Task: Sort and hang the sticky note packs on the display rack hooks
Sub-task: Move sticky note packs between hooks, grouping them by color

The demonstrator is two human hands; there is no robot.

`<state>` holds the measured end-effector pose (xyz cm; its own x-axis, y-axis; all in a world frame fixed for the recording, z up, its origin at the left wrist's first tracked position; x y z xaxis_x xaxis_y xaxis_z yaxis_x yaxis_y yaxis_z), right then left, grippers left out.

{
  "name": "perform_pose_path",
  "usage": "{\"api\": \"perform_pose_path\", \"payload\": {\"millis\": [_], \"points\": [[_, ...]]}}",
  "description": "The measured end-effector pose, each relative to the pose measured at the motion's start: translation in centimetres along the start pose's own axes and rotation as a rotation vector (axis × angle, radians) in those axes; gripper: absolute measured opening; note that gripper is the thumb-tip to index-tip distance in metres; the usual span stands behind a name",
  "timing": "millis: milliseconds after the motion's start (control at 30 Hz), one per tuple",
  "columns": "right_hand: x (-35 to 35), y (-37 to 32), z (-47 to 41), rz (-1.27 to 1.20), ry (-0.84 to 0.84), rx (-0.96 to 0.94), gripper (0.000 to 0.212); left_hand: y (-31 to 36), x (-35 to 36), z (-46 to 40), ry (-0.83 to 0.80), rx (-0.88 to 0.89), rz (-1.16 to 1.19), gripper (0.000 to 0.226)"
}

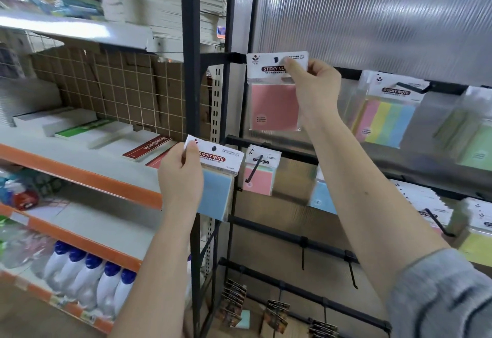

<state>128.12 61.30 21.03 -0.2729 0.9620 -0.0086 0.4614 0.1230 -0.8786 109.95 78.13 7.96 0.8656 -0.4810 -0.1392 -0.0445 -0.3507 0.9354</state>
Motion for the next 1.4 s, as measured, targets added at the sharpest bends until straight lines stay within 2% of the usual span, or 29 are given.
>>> {"api": "perform_pose_path", "payload": {"millis": [267, 467, 533, 667, 733, 867, 1033, 1167, 1267, 1333, 1400], "points": [[-0.2, 1.4, -1.1, -0.017, 0.028, 0.056, 0.025, -0.1, -0.4, -0.4, -0.004, -0.012, 0.017, 0.032], [-0.2, 3.7, -3.9, 0.003, -0.003, 0.174, 0.021, 0.4, 0.1, -0.4, -0.025, -0.016, 0.000, 0.032], [-0.5, 4.4, -5.2, 0.029, 0.033, 0.193, 0.030, 0.6, 0.4, -0.4, -0.036, -0.009, -0.012, 0.031], [-0.8, 4.4, -6.9, 0.240, 0.075, 0.173, 0.054, 0.7, 0.7, -0.6, -0.050, -0.007, -0.037, 0.030], [-1.3, 4.3, -7.5, 0.319, 0.104, 0.169, 0.058, 0.7, 0.8, -0.8, -0.050, -0.011, -0.037, 0.030], [-1.7, 5.1, -8.5, 0.397, 0.106, 0.214, 0.051, 1.0, 1.0, -1.0, -0.045, 0.021, -0.007, 0.034], [-2.3, 5.1, -9.4, 0.400, 0.151, 0.161, 0.017, 0.9, 1.5, -1.2, -0.059, 0.013, 0.015, 0.033], [-2.6, 5.2, -9.1, 0.400, 0.162, 0.125, 0.013, 1.1, 1.9, -1.4, -0.065, 0.028, 0.010, 0.032], [-4.0, 5.8, -8.5, 0.417, 0.187, 0.111, 0.034, 1.3, 2.3, -1.6, -0.076, 0.044, -0.009, 0.031], [-5.0, 5.9, -7.4, 0.469, 0.176, 0.095, 0.038, 1.4, 2.6, -1.7, -0.085, 0.058, -0.027, 0.029], [-5.8, 6.1, -5.8, 0.510, 0.114, 0.082, 0.031, 1.5, 3.1, -1.7, -0.096, 0.069, -0.037, 0.028]]}}
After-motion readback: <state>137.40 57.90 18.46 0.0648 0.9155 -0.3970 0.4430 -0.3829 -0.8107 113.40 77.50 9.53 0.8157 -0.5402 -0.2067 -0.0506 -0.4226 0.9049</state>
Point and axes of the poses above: each hand's wrist, its own z-axis away from the middle knuckle, its own x-axis out of the palm, y = z × x, the point moved 9 cm from there along -z, towards the middle knuckle, and after that the axes turned 6 degrees about -y, right-handed, at the moved point
